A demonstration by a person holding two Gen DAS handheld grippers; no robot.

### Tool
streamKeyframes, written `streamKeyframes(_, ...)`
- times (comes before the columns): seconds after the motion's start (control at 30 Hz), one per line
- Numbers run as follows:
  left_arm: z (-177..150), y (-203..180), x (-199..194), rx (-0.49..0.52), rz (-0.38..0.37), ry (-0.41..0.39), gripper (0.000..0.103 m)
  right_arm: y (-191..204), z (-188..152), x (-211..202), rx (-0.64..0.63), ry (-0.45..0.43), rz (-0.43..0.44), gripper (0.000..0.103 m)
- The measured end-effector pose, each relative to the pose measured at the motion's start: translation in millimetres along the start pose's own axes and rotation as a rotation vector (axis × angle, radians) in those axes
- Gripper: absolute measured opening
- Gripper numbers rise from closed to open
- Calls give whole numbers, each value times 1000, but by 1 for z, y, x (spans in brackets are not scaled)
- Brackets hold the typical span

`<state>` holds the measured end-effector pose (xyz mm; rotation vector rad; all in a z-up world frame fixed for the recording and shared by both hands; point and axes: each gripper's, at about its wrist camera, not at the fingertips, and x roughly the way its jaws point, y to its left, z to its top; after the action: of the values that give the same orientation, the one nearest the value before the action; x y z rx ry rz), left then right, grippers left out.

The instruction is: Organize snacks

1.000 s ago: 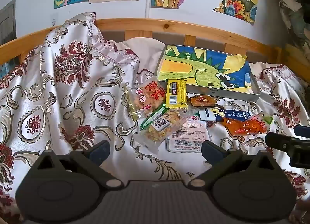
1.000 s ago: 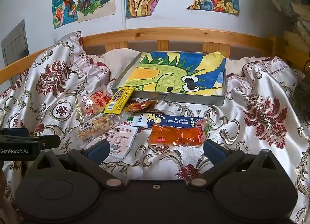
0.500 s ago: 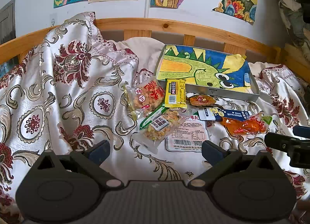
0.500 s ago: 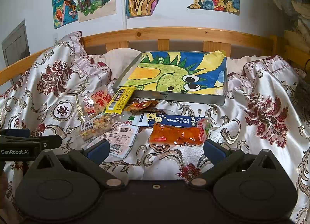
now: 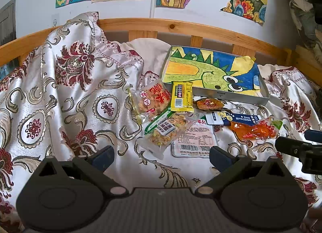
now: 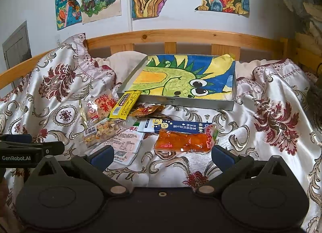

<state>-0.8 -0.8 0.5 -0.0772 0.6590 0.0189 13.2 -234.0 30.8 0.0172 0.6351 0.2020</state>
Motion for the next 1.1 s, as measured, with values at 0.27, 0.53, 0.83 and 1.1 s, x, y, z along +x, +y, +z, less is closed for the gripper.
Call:
streamKeyframes(0.27, 0, 0, 0, -1, 2, -1, 102, 0, 1, -2, -2, -10, -3, 102)
streamKeyframes(0.53, -2, -4, 1, -9, 9, -10, 102, 1, 1, -3, -9, -16, 0, 102)
streamKeyframes(0.83, -2, -3, 1, -10, 9, -8, 102, 1, 1, -3, -15, -26, 6, 102)
streamKeyframes(1.1, 0, -4, 0, -16, 8, -6, 102, -1, 1, -5, -3, -51, -14, 102)
